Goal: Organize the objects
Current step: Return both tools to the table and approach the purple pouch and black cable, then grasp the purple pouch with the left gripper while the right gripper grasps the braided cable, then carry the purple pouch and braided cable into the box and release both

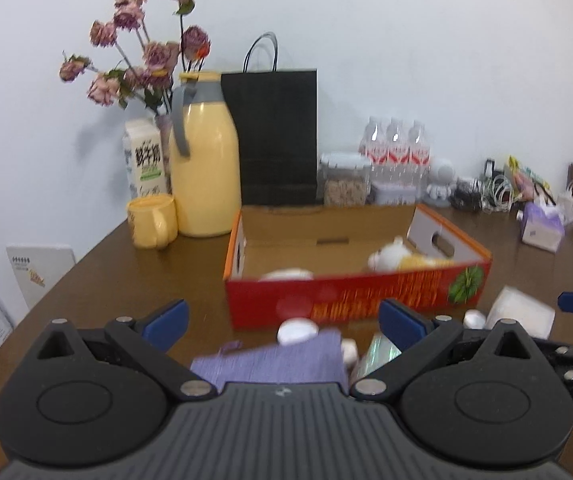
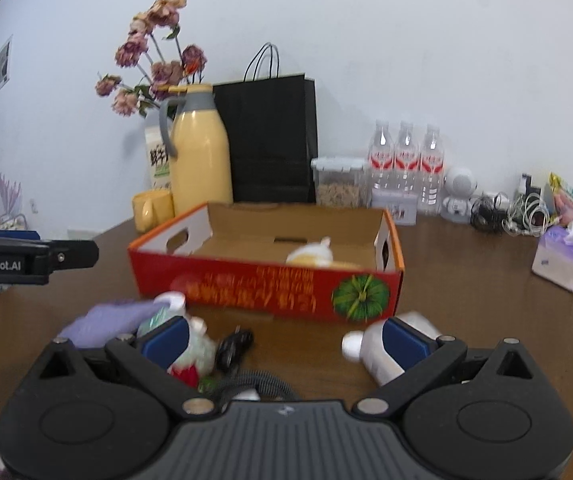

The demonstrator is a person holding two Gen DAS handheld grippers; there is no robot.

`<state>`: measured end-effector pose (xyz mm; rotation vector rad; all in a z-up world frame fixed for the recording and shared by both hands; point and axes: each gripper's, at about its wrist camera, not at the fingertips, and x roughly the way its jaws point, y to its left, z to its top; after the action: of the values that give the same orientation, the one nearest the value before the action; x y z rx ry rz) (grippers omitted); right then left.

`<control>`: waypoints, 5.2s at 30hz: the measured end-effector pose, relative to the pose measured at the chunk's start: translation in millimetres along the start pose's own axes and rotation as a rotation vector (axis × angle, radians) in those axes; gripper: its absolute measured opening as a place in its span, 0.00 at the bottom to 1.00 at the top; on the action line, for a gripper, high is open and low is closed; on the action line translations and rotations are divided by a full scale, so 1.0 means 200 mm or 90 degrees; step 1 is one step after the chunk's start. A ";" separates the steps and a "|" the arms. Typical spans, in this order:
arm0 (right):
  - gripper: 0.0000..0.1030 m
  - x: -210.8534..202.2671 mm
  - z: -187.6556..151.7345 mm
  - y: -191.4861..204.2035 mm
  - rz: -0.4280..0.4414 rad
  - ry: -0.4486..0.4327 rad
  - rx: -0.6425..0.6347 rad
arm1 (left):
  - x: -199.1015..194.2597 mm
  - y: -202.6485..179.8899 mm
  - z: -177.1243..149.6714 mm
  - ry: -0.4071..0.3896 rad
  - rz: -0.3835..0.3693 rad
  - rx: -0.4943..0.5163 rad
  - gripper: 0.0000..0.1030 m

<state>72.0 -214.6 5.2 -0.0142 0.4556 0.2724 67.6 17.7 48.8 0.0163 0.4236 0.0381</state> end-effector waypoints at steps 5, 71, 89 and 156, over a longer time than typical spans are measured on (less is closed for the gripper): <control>1.00 -0.02 -0.08 0.02 0.010 0.030 0.000 | -0.03 0.05 -0.13 0.041 0.004 -0.008 1.00; 0.87 0.15 -0.13 -0.01 0.020 0.079 0.001 | 0.11 0.11 -0.25 0.124 -0.031 -0.071 1.00; 0.87 0.13 -0.10 0.01 0.013 0.074 -0.012 | 0.36 0.14 -0.21 0.146 -0.048 -0.122 0.89; 0.86 0.76 0.70 -0.04 -0.050 -0.003 -0.071 | 0.58 -0.10 0.46 -0.074 -0.036 0.029 0.07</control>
<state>265.3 -173.9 64.5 -0.1402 0.4343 0.2202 210.8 1.6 84.2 0.0505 0.3090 -0.0281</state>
